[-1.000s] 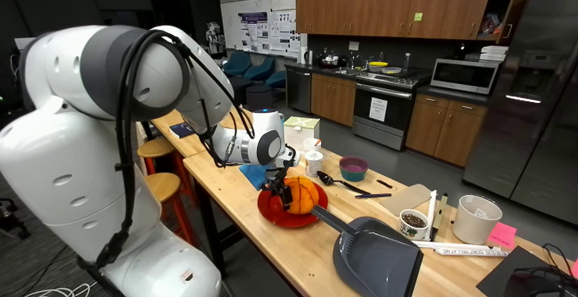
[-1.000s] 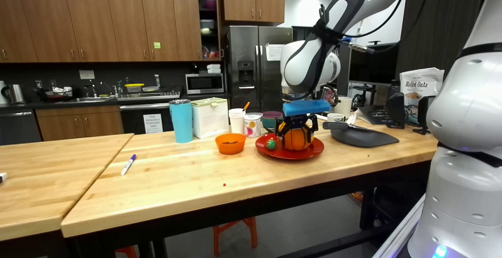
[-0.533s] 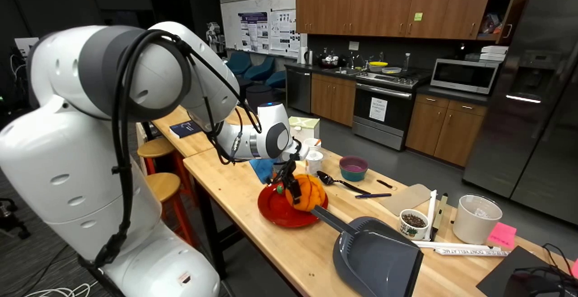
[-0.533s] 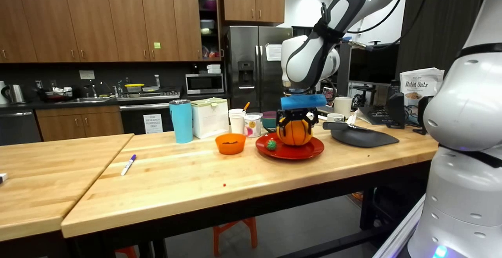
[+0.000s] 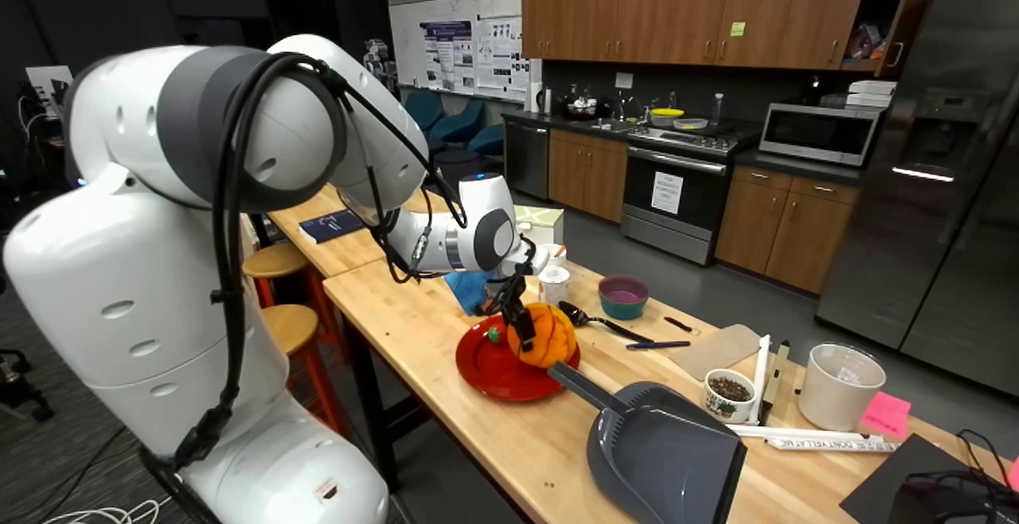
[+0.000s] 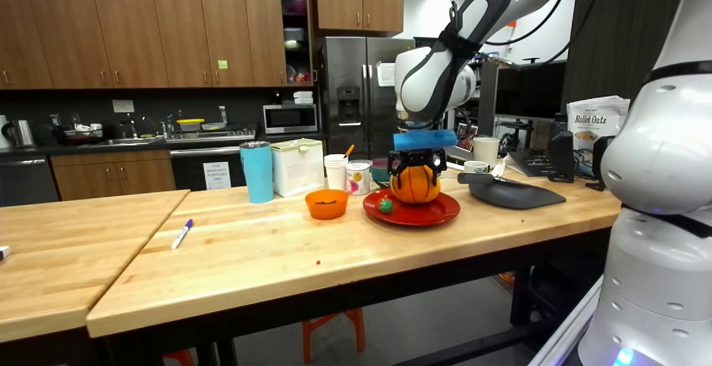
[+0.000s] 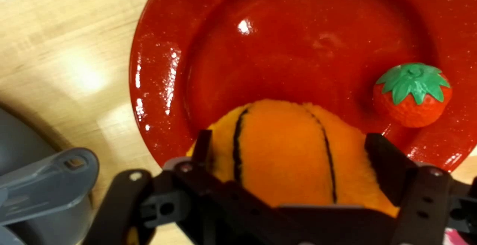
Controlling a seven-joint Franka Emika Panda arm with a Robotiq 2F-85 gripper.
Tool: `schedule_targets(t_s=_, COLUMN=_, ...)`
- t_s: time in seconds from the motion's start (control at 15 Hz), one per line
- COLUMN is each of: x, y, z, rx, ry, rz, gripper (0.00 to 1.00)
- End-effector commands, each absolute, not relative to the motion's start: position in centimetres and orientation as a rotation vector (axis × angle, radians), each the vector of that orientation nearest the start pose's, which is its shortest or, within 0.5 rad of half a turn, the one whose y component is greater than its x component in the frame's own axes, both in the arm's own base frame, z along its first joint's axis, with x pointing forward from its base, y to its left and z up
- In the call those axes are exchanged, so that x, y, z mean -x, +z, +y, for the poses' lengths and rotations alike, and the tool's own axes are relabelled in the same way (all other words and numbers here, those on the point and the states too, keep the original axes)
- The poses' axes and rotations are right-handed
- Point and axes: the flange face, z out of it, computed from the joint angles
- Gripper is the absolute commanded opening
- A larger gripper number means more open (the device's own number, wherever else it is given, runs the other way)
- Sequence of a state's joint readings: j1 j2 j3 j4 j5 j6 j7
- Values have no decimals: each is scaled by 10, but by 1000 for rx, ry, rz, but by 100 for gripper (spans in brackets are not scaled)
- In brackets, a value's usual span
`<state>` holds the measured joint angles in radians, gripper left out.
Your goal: Push the orange bowl to the left
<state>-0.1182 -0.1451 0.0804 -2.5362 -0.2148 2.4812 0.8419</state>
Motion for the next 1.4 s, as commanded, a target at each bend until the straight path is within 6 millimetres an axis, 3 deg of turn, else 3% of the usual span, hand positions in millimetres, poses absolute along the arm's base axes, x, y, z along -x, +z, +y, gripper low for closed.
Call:
schedule_targets(t_s=0.0, x=-458, y=328, z=-3, rx=3043, ry=-208, rz=1100, gripper=100)
schedule_targets(t_s=0.27, x=-464, y=293, z=60, rx=3093, ry=-85, rz=924, gripper=100)
schedule_targets(t_s=0.4, x=-469, y=278, z=71, rx=3113, ry=-24, rz=906, gripper=100)
schedule_targets(t_s=0.73, x=-487, y=262, z=58, rx=3128, ry=34, rz=969, gripper=100)
schedule_targets(t_s=1.33, x=-496, y=278, z=-1, rx=3048, ry=-14, rz=1170, gripper=100)
